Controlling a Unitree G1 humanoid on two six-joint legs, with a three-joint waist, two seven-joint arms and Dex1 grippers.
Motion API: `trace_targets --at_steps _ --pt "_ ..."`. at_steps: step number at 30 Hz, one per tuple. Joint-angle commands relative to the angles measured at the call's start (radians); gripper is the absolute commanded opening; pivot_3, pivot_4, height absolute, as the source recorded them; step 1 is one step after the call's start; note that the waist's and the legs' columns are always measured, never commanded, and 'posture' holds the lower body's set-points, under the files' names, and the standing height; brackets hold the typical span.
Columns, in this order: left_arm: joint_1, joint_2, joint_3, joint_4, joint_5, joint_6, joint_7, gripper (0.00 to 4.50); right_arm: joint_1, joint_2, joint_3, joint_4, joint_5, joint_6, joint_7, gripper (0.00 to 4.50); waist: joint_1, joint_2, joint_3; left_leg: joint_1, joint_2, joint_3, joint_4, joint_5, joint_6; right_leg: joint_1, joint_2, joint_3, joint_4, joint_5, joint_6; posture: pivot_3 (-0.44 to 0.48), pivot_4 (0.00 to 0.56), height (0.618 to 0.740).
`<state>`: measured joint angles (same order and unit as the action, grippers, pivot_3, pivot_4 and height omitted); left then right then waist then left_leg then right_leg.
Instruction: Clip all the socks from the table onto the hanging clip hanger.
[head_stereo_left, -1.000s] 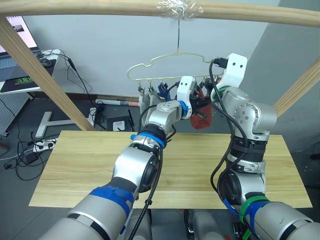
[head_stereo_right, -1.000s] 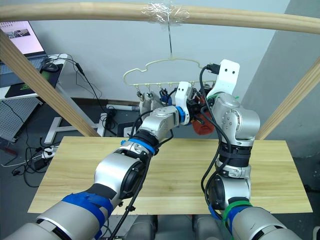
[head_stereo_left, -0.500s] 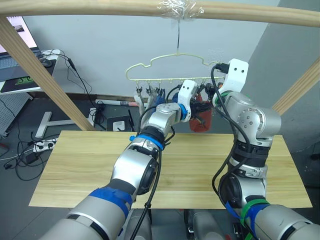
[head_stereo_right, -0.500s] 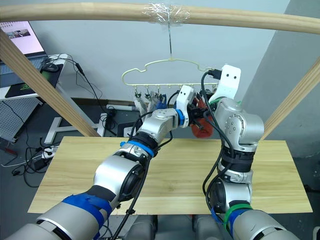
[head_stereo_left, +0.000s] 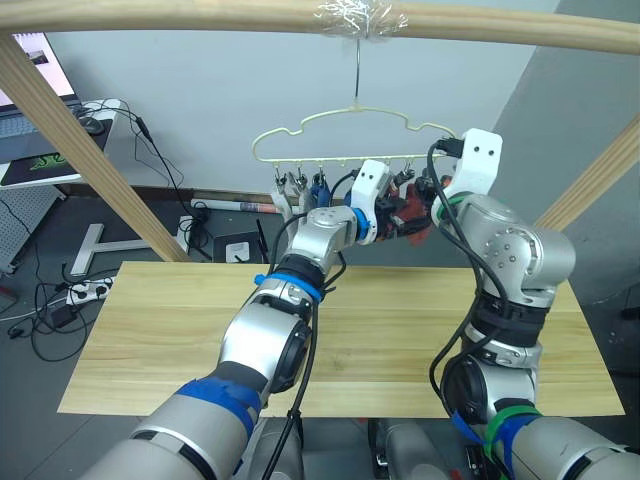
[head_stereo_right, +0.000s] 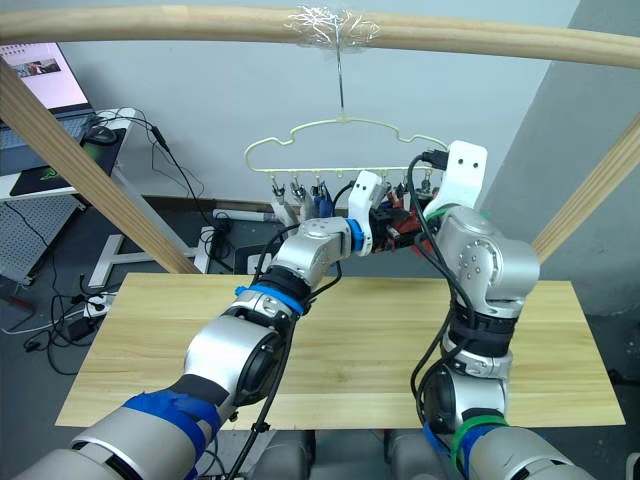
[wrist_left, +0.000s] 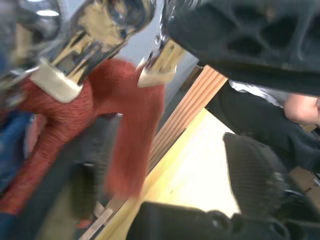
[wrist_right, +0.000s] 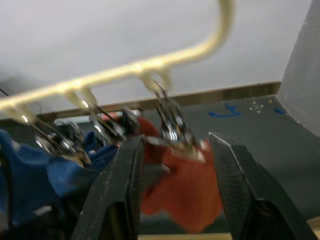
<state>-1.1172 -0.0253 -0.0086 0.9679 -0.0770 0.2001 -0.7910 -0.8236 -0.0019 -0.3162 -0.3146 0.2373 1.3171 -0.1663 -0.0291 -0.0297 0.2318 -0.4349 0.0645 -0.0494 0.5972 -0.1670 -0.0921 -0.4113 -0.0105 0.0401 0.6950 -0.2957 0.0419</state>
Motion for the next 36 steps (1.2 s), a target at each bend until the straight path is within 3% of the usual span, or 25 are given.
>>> trace_targets --at_steps 1,5,9,14,23,28,36 --pt "0.100 0.036 -0.012 -0.237 -0.054 0.086 -0.067 4.49 0.082 -0.065 0.032 -0.153 0.049 0.052 0.083 2.11 -0.002 0.000 0.000 0.000 0.000 0.000 0.000 0.000 0.000 0.000 0.000 0.000 0.000 0.000 0.000 0.015 0.176 0.740" --pt "0.291 0.103 -0.026 -0.555 -0.106 0.214 -0.085 4.49 0.248 -0.190 0.093 -0.295 0.088 0.059 0.190 2.11 -0.003 0.000 0.000 0.000 0.000 0.000 0.000 0.000 0.000 0.000 0.000 0.000 0.001 0.000 0.000 0.012 0.173 0.740" --pt "0.504 0.211 -0.031 -0.846 -0.159 0.344 -0.095 4.49 0.457 -0.232 0.117 -0.417 0.107 0.001 0.249 2.11 -0.004 0.000 0.000 0.002 0.000 0.000 0.002 0.000 0.000 0.002 0.000 0.001 0.002 0.000 0.000 0.019 0.174 0.740" --pt "0.713 0.327 -0.004 -1.059 -0.214 0.449 -0.072 4.49 0.737 -0.272 0.189 -0.482 0.079 -0.163 0.292 2.11 -0.003 0.000 -0.001 0.004 0.000 -0.001 0.004 0.000 0.000 0.005 0.000 0.001 0.002 0.000 0.000 0.047 0.175 0.740" --pt "1.014 0.416 0.163 -1.163 -0.254 0.413 0.053 4.49 1.094 -0.229 0.237 -0.435 0.057 -0.437 0.330 2.11 -0.001 0.000 -0.003 0.004 0.000 -0.001 0.011 0.002 0.003 0.007 0.000 0.002 0.002 -0.002 0.003 0.071 0.173 0.740" --pt "1.059 0.448 0.220 -1.206 -0.305 0.434 0.078 4.49 1.206 -0.208 0.235 -0.412 0.060 -0.521 0.345 2.11 0.007 -0.001 -0.003 0.004 0.000 0.000 0.012 0.003 0.004 0.007 -0.001 0.003 0.001 -0.004 -0.003 0.106 0.213 0.740" --pt "1.116 0.421 0.233 -1.232 -0.339 0.335 0.095 4.49 1.215 -0.237 0.212 -0.392 0.071 -0.538 0.362 2.11 0.024 -0.001 -0.003 0.003 0.000 0.001 0.010 0.003 0.004 0.007 -0.001 0.004 -0.002 -0.006 -0.006 0.112 0.219 0.740"
